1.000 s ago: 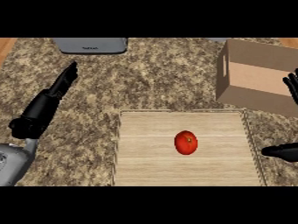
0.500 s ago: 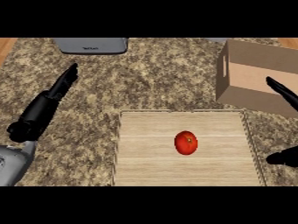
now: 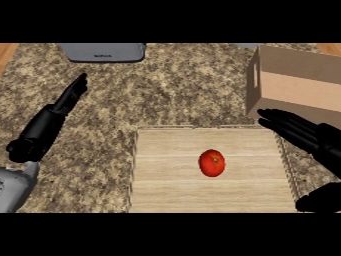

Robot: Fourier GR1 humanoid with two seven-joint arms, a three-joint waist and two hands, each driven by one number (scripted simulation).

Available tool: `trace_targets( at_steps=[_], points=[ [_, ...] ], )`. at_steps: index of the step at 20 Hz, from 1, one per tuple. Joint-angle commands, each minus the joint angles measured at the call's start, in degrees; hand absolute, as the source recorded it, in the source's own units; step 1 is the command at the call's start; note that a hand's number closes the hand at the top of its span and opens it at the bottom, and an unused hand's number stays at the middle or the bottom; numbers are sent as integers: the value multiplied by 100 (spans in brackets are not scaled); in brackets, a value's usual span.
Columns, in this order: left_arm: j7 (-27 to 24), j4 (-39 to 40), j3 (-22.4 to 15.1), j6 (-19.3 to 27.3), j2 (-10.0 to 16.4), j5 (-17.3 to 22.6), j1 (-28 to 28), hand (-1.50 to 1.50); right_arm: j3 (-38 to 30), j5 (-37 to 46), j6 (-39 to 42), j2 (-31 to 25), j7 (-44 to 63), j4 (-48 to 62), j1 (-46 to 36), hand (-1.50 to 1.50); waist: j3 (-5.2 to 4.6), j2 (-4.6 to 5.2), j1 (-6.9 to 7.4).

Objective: Pick the tomato from the tray and place it in the cardboard box

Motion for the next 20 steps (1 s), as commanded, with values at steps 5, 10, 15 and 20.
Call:
trace_targets(
  at_steps=[5, 10, 15, 20],
  points=[
    [-129, -25, 111, 5, -256, -368, 250, 0, 641, 541, 669, 431, 2029, -1228, 83, -150, 5, 9, 10],
    [153, -504, 468, -432, -122, -234, 364, 0, 1142, 1041, 780, 1162, 2458, -1061, 119, -150, 9, 12, 42],
    [78, -230, 591, -519, -388, -513, 299, 0, 1505, 1966, 679, 1615, 2503, -667, 40, -150, 9, 20, 43],
    [38, 98, 910, -906, -648, -643, 44, 0, 1119, 2126, 951, 2045, 2510, -564, -109, -150, 9, 20, 20]
  ],
)
